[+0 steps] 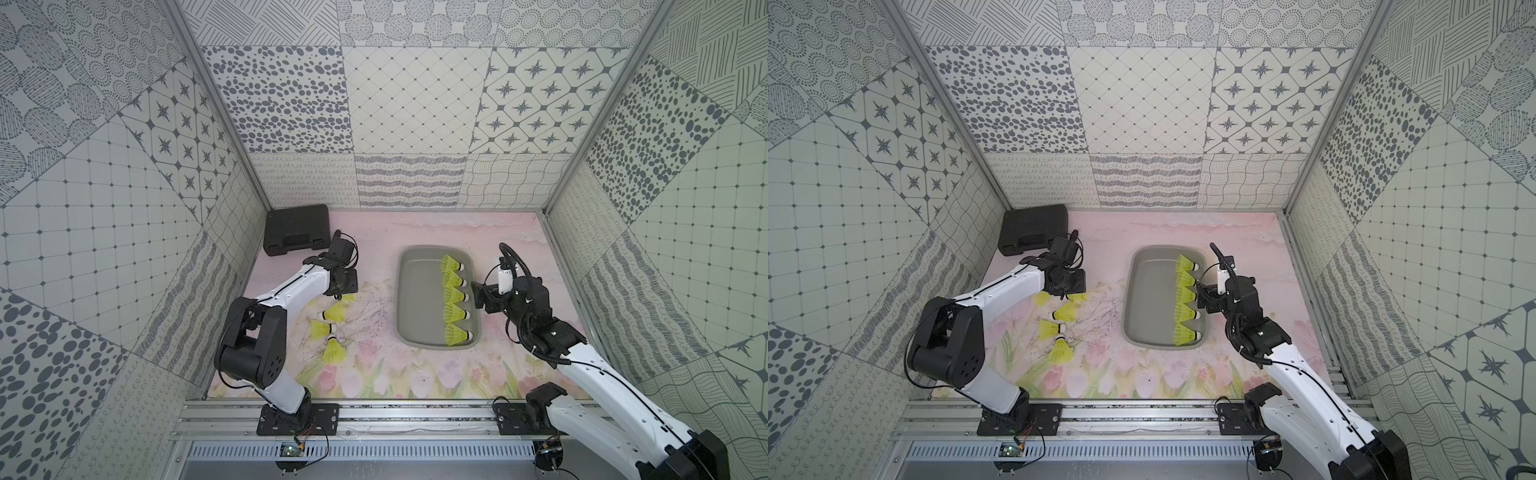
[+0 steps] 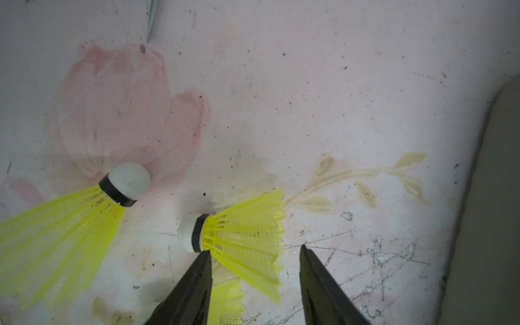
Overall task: Put the shuttlecocks into the storage box
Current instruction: Pick up the shuttlecock at the center of the board.
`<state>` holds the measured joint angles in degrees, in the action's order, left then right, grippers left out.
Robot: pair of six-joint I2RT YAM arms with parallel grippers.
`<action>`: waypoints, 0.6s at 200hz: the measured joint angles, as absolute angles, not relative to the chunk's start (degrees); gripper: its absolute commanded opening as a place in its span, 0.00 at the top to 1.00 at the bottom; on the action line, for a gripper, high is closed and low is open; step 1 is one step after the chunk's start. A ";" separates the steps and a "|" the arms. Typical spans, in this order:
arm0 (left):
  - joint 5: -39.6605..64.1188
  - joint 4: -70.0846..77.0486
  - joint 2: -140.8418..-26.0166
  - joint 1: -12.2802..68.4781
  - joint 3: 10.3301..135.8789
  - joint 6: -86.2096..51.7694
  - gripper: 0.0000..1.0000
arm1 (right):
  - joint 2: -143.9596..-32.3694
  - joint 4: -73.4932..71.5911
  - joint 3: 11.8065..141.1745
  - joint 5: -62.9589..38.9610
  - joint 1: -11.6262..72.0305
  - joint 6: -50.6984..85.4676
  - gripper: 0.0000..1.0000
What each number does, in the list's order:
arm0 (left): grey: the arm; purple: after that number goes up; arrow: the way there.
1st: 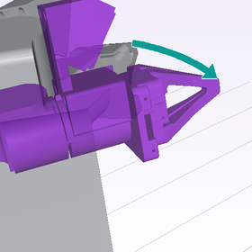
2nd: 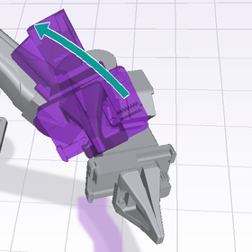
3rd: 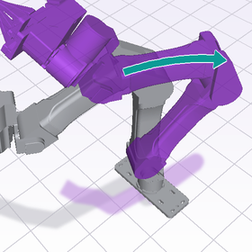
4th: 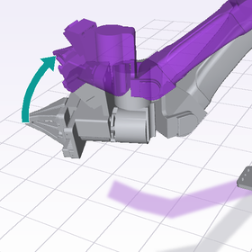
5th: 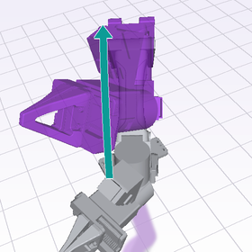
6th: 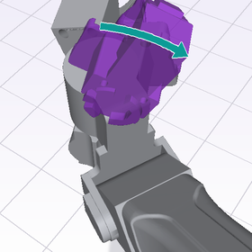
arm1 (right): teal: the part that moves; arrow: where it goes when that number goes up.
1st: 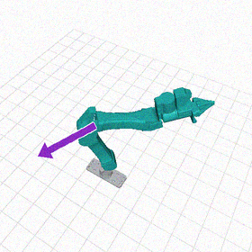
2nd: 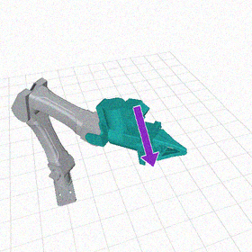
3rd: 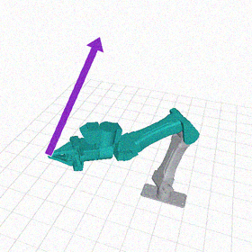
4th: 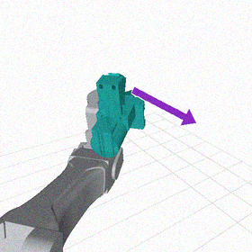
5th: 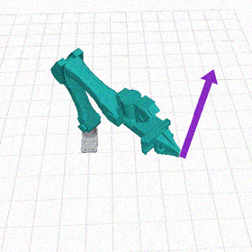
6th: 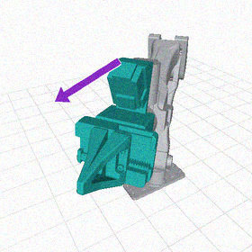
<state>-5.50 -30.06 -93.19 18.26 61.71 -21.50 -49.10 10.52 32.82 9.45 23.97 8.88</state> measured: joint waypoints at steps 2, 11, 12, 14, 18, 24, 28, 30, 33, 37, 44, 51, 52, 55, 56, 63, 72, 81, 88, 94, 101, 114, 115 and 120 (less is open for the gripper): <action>-5.52 -30.20 -93.38 18.26 61.82 -21.47 0.53 | -49.10 10.50 32.82 9.45 23.97 8.88 0.07; -5.56 -30.57 -94.17 18.26 62.26 -20.82 0.55 | -49.10 10.50 32.73 9.45 23.97 8.93 0.07; -5.56 -30.61 -94.28 18.26 62.33 -20.84 0.56 | -49.10 10.52 32.73 9.45 23.97 8.93 0.07; -5.56 -30.70 -94.45 18.26 62.41 -20.73 0.56 | -49.10 10.52 32.71 9.43 23.97 8.95 0.08; -5.58 -30.87 -94.74 18.26 62.57 -20.43 0.58 | -49.12 10.48 32.64 9.45 23.97 9.04 0.08; -5.63 -31.20 -95.18 18.26 62.87 -20.10 0.60 | -49.10 10.50 32.53 9.43 23.97 9.08 0.08; -5.67 -31.44 -95.35 18.26 63.02 -20.01 0.62 | -49.10 10.52 32.47 9.45 23.94 9.10 0.07; -5.74 -31.55 -95.48 18.26 63.13 -19.81 0.63 | -49.12 10.52 32.45 9.45 23.94 9.13 0.07; -5.78 -31.64 -95.57 18.26 63.24 -19.86 0.64 | -49.12 10.52 32.40 9.43 23.94 9.19 0.07; -5.85 -31.83 -95.74 18.26 63.42 -19.44 0.65 | -49.12 10.48 32.34 9.43 23.94 9.28 0.07; -5.96 -32.05 -95.92 18.26 63.64 -19.33 0.69 | -49.12 10.50 32.21 9.41 23.90 9.39 0.08; -6.07 -32.23 -96.03 18.26 63.83 -19.00 0.75 | -49.12 10.50 32.10 9.41 23.86 9.58 0.08; -6.11 -32.25 -96.03 18.26 63.86 -19.05 0.76 | -49.12 10.50 32.10 9.39 23.86 9.61 0.08; -6.17 -32.34 -96.05 18.26 63.94 -18.98 0.78 | -49.12 10.52 32.08 9.41 23.86 9.65 0.08; -6.17 -32.34 -96.05 18.26 63.94 -18.98 0.79 | -49.15 10.52 32.05 9.41 23.83 9.65 0.08; -6.42 -32.45 -96.05 18.26 64.10 -18.59 0.87 | -49.19 10.52 32.01 9.34 23.75 9.69 0.07; -6.63 -32.56 -96.03 18.26 64.27 -18.65 0.94 | -49.23 10.50 32.01 9.30 23.73 9.74 0.08; -6.72 -32.62 -95.85 18.26 64.47 -18.68 1.00 | -49.25 10.50 32.01 9.21 23.70 9.74 0.08; -6.79 -32.73 -95.50 18.26 64.49 -18.37 1.00 | -49.25 10.48 32.01 9.15 23.70 9.74 0.08; -6.79 -32.80 -95.04 18.26 64.47 -18.41 1.00 | -49.25 10.48 32.01 9.04 23.70 9.74 0.08; -6.74 -32.86 -94.37 18.26 64.42 -18.37 1.00 | -49.25 10.48 32.01 8.95 23.70 9.74 0.08; -6.55 -32.82 -92.60 18.26 64.16 -18.37 1.00 | -49.28 10.41 32.01 8.54 23.70 9.72 0.08; -6.55 -32.82 -92.60 18.26 64.16 -18.37 1.00 | -49.28 10.41 32.01 8.51 23.68 9.72 0.08; -6.39 -32.80 -91.74 18.26 64.03 -18.37 1.00 | -49.28 10.31 32.01 8.19 23.68 9.67 0.08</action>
<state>-6.39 -32.80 -91.74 18.26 64.03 -18.37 -49.28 10.31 32.01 8.19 23.68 9.67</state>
